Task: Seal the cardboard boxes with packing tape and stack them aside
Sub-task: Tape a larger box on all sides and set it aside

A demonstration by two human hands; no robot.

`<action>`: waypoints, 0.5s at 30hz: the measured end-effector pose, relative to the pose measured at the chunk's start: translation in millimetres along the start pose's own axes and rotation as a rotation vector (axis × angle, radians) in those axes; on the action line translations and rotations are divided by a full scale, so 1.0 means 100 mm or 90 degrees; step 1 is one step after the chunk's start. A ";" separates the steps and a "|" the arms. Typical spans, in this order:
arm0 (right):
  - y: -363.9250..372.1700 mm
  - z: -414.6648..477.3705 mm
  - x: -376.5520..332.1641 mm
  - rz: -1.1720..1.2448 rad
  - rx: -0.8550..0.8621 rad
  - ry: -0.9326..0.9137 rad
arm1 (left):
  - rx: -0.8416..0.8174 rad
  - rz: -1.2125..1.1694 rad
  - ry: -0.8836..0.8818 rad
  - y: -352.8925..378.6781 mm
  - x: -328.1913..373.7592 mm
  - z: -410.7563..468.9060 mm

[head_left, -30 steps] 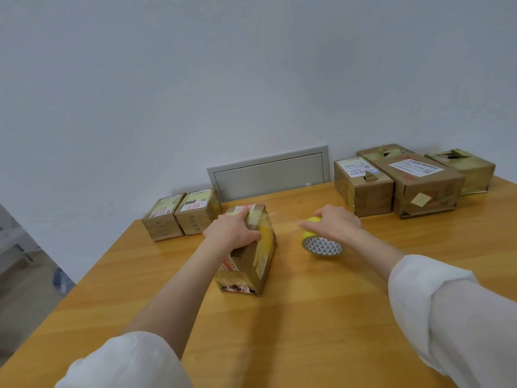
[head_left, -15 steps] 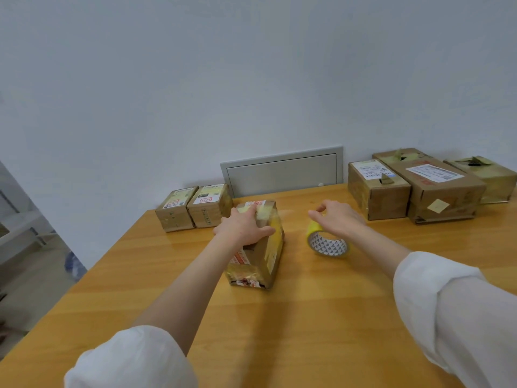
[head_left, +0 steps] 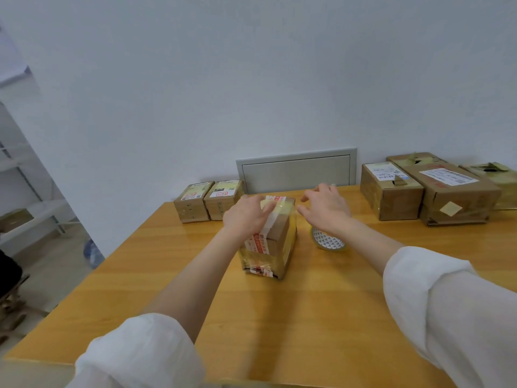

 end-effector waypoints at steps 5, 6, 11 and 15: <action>0.03 0.03 -0.52 0.011 0.000 -0.064 | 0.168 -0.058 -0.018 -0.29 -0.44 -0.17; 0.05 0.03 -0.62 0.013 -0.005 -0.073 | 0.162 -0.055 -0.036 -0.28 -0.58 -0.18; 0.15 0.05 -0.99 -0.001 -0.019 -0.108 | 0.047 -0.012 -0.165 0.04 -1.17 -0.14; 0.20 0.09 -1.11 -0.004 -0.025 -0.123 | -0.087 -0.008 -0.219 0.46 -1.43 -0.05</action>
Point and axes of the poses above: each hand's wrist, its own z-axis towards the middle knuckle, its own y-axis out of the palm, x = y × z, the point moved 8 cm from there along z, towards the middle knuckle, and after that the axes turned 14 degrees about -x, right-handed, at the moved point
